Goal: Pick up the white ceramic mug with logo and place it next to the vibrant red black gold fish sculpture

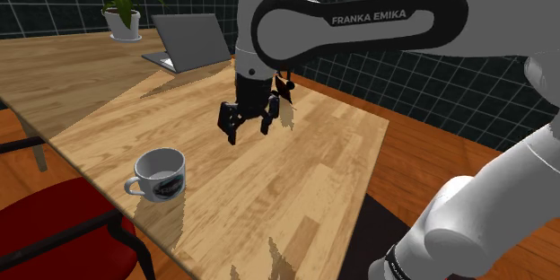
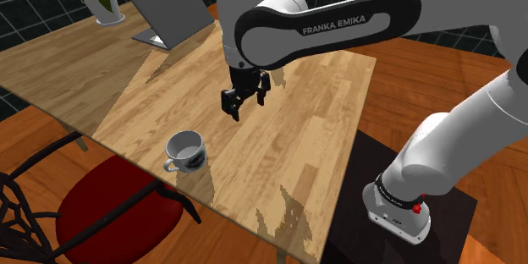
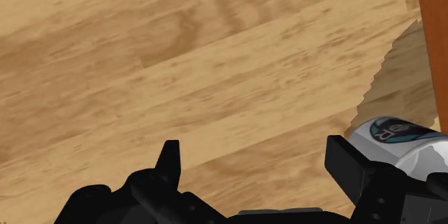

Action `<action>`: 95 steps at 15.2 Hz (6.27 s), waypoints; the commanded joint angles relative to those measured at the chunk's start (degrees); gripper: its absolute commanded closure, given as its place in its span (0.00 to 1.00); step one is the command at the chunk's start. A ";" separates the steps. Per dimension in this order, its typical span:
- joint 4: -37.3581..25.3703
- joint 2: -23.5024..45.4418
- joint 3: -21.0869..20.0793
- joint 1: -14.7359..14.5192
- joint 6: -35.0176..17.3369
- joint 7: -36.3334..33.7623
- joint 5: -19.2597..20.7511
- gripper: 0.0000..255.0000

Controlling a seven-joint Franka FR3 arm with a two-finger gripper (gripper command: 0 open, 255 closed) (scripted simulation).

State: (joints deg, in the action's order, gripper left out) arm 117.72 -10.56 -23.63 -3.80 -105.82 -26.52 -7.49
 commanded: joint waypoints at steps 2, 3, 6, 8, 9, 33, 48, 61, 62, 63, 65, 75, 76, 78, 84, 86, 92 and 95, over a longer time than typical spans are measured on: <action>-5.50 6.89 -2.27 -0.74 -1.35 -3.88 2.34 0.00; -7.32 9.11 -2.87 -1.14 -1.68 -5.17 3.26 0.00; -13.32 15.99 -4.33 -2.74 -2.18 -9.00 6.40 0.00; -17.80 20.72 -4.93 -4.20 -2.09 -11.45 8.70 0.00; -20.20 23.12 -5.09 -5.09 -1.91 -12.61 9.87 0.00; -20.76 28.93 -4.84 -7.27 -6.69 -15.09 12.71 1.00; -27.27 27.37 -5.26 -7.32 1.18 -14.84 11.84 1.00; -37.90 27.79 -5.57 -8.19 11.37 -15.20 11.98 1.00; -38.88 27.95 -5.59 -8.31 12.21 -15.26 12.05 1.00; -39.90 28.12 -5.61 -8.44 13.06 -15.32 12.13 1.00; -42.02 28.54 -5.64 -8.73 14.80 -15.46 12.33 1.00; -49.90 29.26 -5.57 -8.94 21.99 -14.85 12.68 1.00; -47.12 27.18 -5.36 -7.28 21.16 -13.43 11.65 1.00; -42.24 23.33 -4.69 -4.32 19.84 -10.46 9.73 1.00; -31.29 13.98 -1.26 2.37 17.70 -1.05 5.32 1.00; -28.56 11.51 0.18 4.12 17.39 2.11 4.35 1.00; -22.44 5.91 4.93 8.48 17.09 11.33 2.78 1.00; -20.42 4.06 7.41 10.39 17.16 15.78 2.63 1.00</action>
State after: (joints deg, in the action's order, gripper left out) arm 96.29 -5.83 -16.98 6.01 -88.39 -12.22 -4.78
